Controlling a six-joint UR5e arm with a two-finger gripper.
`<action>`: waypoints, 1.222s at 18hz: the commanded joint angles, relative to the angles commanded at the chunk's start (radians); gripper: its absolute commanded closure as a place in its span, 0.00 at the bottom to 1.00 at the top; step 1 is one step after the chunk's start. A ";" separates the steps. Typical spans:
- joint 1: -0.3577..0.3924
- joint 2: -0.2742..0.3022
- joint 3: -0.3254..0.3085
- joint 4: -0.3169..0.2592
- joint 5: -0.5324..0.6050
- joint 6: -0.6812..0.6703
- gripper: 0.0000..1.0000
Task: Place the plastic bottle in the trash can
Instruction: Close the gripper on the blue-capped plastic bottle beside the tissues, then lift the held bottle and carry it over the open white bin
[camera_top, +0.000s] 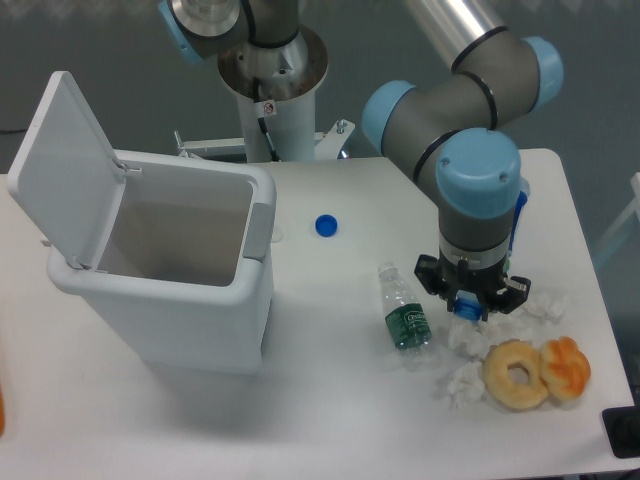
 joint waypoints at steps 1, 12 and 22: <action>0.000 0.000 0.000 0.000 0.000 0.000 0.89; 0.005 0.066 0.018 0.028 -0.135 -0.018 0.89; -0.047 0.199 0.020 0.114 -0.302 -0.199 0.89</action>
